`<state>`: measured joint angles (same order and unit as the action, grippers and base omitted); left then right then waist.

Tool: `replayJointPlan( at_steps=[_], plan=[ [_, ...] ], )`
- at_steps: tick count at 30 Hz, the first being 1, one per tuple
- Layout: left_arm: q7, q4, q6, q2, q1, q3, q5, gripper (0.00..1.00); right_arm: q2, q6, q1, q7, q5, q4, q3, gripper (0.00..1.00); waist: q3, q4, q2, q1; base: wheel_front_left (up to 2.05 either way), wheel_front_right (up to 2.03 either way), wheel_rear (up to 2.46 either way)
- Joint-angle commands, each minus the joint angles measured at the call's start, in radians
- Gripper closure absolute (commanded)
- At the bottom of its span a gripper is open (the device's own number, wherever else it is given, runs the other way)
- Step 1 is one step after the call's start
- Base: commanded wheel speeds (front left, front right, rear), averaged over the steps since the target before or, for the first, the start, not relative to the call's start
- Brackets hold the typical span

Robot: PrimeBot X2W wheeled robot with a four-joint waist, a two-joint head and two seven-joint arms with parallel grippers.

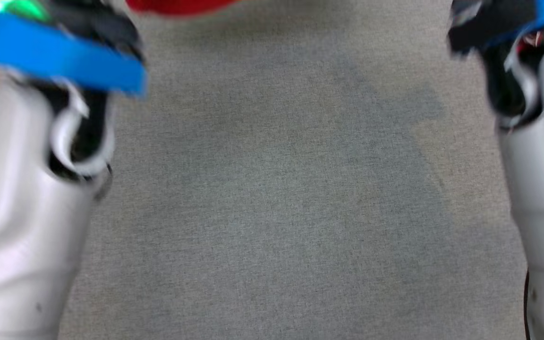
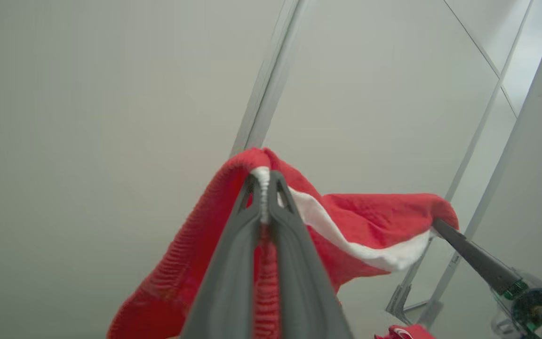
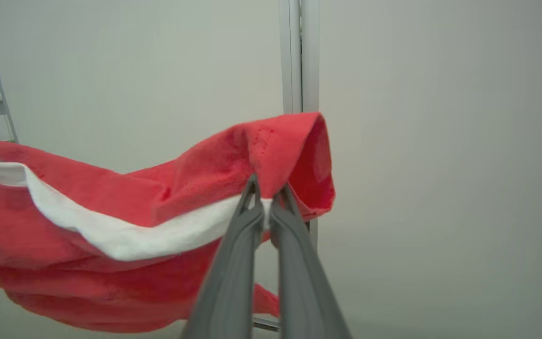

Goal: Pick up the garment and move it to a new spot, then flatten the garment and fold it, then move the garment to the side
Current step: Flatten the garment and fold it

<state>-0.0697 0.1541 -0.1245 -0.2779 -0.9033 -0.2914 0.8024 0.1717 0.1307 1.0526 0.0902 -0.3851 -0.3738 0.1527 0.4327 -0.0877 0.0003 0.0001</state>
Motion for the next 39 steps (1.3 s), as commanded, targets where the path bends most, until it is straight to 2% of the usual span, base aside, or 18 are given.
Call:
replayJointPlan(
  at_steps=[1, 5, 10, 16, 19, 24, 25, 33, 36, 39],
  plan=[
    [-0.056, 0.004, -0.008, -0.03, 0.082, -0.079, -0.003, 1.0, 0.026, 0.0, -0.087, 0.009, -0.025, -0.022, 0.022, 1.0, -0.01, 0.005, -0.0003, -0.0001, 0.0, 0.0, 0.0],
    [-0.135, 0.042, -0.008, -0.074, 0.238, -0.22, 0.044, 1.0, 0.055, 0.0, -0.253, 0.012, -0.08, -0.063, 0.061, 1.0, -0.034, 0.01, -0.0003, -0.0001, 0.0, 0.0, 0.0],
    [-0.131, 0.025, -0.008, -0.139, 0.432, -0.37, 0.157, 1.0, 0.092, 0.0, -0.429, -0.007, -0.101, -0.066, 0.095, 1.0, -0.085, 0.013, -0.0003, -0.0001, 0.0, 0.0, 0.0],
    [-0.095, -0.03, -0.006, -0.237, 0.591, -0.482, 0.203, 1.0, 0.12, 0.0, -0.635, -0.123, -0.057, 0.001, 0.026, 1.0, -0.168, 0.051, -0.0003, -0.0001, 0.0, 0.0, 0.0],
    [-0.048, -0.068, 0.005, -0.274, 0.651, -0.503, 0.234, 1.0, 0.109, 0.0, -0.747, -0.23, -0.012, 0.096, -0.032, 1.0, -0.2, 0.064, -0.0003, -0.0001, 0.0, 0.0, 0.0],
    [0.039, -0.161, 0.071, -0.338, 0.73, -0.522, 0.277, 1.0, 0.065, 0.0, -0.946, -0.485, 0.052, 0.334, -0.111, 1.0, -0.232, 0.072, -0.0003, -0.0001, 0.0, 0.0, 0.0],
    [0.039, -0.161, 0.071, -0.338, 0.73, -0.522, 0.277, 1.0, 0.065, 0.0, -0.946, -0.485, 0.052, 0.334, -0.111, 1.0, -0.232, 0.072, -0.0003, -0.0001, 0.0, 0.0, 0.0],
    [0.168, -0.384, 0.202, -0.437, 0.858, -0.543, 0.367, 1.0, -0.025, 0.0, -1.231, -0.855, 0.094, 0.759, -0.224, 1.0, -0.245, 0.07, -0.0003, -0.0001, 0.0, 0.0, 0.0],
    [0.175, -0.469, 0.24, -0.464, 0.897, -0.528, 0.401, 1.0, -0.049, 0.0, -1.293, -0.938, 0.108, 0.886, -0.264, 1.0, -0.245, 0.069, -0.0003, -0.0001, 0.0, 0.0, 0.0],
    [0.157, -0.524, 0.247, -0.473, 0.909, -0.509, 0.414, 1.0, -0.06, 0.0, -1.288, -0.975, 0.118, 0.953, -0.291, 1.0, -0.242, 0.07, -0.0003, -0.0001, 0.0, 0.0, 0.0]
  ],
)
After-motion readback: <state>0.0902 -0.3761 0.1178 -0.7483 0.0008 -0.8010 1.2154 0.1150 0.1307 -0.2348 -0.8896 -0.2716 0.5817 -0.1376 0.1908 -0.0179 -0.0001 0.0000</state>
